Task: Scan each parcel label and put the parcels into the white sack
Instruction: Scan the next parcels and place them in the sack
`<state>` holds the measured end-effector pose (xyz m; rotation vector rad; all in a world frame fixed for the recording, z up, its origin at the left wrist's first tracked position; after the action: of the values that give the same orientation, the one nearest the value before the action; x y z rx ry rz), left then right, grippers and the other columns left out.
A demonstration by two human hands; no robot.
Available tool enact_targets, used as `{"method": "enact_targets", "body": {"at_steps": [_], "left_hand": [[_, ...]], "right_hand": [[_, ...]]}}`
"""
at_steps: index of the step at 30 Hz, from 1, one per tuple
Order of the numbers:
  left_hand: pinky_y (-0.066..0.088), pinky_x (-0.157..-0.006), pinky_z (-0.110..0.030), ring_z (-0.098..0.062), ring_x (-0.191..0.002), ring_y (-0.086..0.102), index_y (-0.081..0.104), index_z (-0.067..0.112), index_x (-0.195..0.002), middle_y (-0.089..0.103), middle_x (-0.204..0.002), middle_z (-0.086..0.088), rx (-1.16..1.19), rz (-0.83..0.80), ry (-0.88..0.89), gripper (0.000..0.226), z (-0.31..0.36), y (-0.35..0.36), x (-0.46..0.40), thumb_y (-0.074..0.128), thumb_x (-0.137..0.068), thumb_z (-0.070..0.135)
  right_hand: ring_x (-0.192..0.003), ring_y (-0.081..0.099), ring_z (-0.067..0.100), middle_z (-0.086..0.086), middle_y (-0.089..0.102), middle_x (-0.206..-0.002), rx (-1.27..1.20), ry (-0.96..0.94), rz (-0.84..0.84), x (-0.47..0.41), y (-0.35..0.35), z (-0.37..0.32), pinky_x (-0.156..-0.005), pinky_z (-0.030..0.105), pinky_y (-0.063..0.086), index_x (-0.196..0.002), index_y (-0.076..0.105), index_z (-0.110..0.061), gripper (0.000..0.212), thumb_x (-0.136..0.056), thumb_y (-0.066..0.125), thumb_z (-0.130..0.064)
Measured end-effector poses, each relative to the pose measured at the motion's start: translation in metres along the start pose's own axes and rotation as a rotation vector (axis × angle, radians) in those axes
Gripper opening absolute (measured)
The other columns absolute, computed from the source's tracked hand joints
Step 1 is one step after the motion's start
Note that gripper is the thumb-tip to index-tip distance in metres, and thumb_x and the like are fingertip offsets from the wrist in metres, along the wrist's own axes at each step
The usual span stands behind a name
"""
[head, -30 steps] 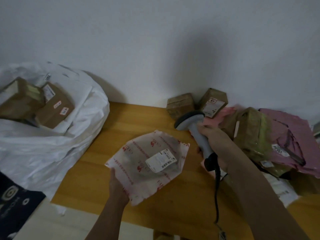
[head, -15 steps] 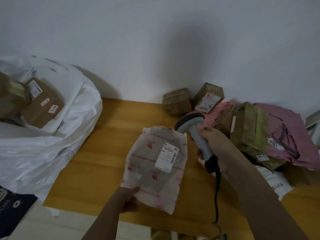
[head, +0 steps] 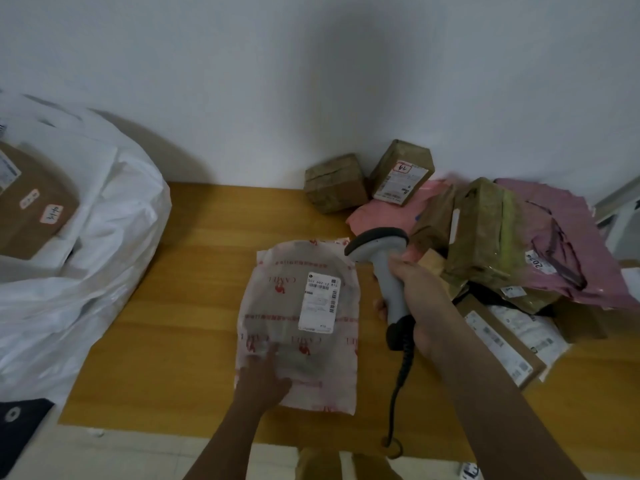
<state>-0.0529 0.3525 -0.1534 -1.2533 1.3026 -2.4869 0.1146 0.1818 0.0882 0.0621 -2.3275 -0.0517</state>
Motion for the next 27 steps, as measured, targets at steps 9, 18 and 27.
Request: {"method": "enact_targets", "body": {"at_steps": [9, 18, 27], "left_hand": [[0.040, -0.051, -0.026, -0.017, -0.054, 0.048, 0.055, 0.014, -0.067, 0.053, -0.061, -0.003, 0.560, 0.141, -0.082, 0.026, 0.021, -0.009, 0.012, 0.057, -0.092, 0.010], [0.048, -0.076, -0.039, -0.029, -0.100, 0.053, 0.040, -0.005, -0.137, 0.054, -0.123, -0.020, 0.905, 0.234, -0.469, 0.062, 0.002, -0.020, 0.000, 0.068, -0.085, 0.014], [0.046, -0.071, -0.036, -0.030, -0.094, 0.054, 0.053, -0.008, -0.123, 0.058, -0.108, -0.018, 1.040, 0.188, -0.496, 0.042, 0.000, -0.019, -0.005, 0.066, -0.087, 0.008]], "right_hand": [[-0.035, 0.048, 0.011, 0.003, 0.056, -0.054, 0.244, -0.057, -0.143, 0.007, 0.004, -0.007, -0.038, 0.021, 0.038, -0.122, 0.050, -0.013, 0.030, -0.104, 0.041, -0.035], [-0.034, 0.048, 0.007, 0.006, 0.053, -0.073, 0.350, -0.161, -0.152, 0.011, 0.002, -0.013, -0.036, 0.018, 0.040, -0.111, 0.053, -0.010, 0.030, -0.103, 0.042, -0.038], [-0.053, 0.051, 0.017, 0.017, 0.058, -0.110, 0.371, -0.187, -0.145, 0.008, -0.002, -0.013, -0.040, 0.022, 0.041, -0.114, 0.053, -0.014, 0.030, -0.102, 0.044, -0.039]]}}
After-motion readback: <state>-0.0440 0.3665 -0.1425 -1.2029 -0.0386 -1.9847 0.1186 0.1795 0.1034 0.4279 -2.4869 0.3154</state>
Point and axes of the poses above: each hand's wrist, its own x-axis away from the middle knuckle, its own y-axis out of the palm, z = x × y, the point moved 2 cm from there along -x, towards the middle knuckle
